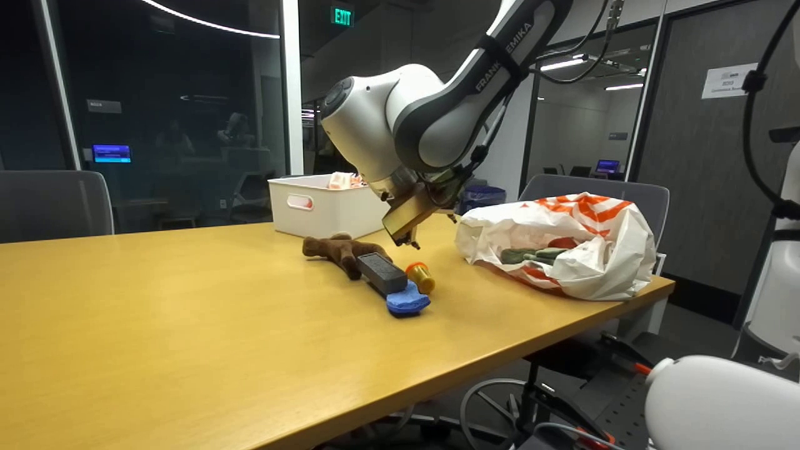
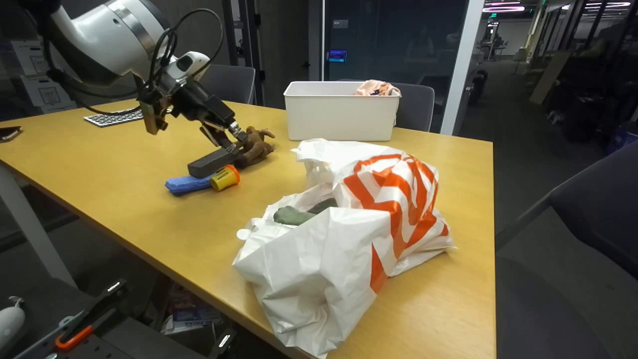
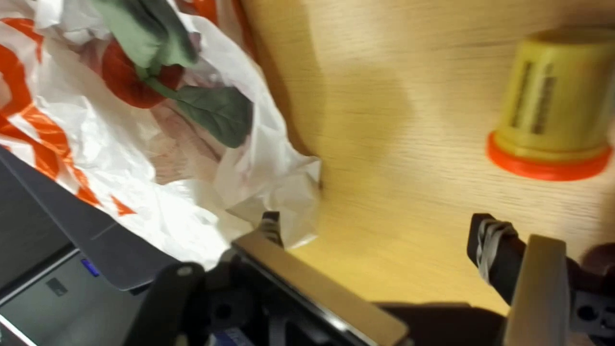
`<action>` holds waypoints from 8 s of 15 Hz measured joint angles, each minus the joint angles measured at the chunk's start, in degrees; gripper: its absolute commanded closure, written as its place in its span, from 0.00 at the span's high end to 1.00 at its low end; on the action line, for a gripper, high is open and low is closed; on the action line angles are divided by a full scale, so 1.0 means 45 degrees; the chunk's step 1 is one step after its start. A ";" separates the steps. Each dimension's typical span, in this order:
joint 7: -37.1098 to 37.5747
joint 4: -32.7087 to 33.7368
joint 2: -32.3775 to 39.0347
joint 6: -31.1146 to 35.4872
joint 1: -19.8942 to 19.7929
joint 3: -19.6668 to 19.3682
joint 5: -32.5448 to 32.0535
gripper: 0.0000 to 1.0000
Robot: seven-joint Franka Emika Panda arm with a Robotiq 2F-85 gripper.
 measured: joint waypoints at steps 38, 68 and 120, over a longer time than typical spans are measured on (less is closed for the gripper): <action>-0.0892 -0.1656 -0.0709 -0.0641 0.0267 -0.1475 0.0213 0.31; 0.5356 -0.6282 -0.3463 0.9626 -0.2933 -0.3988 0.1676 0.31; 0.1195 -0.3812 -0.1740 0.9523 -0.2011 -0.0505 -0.2322 1.00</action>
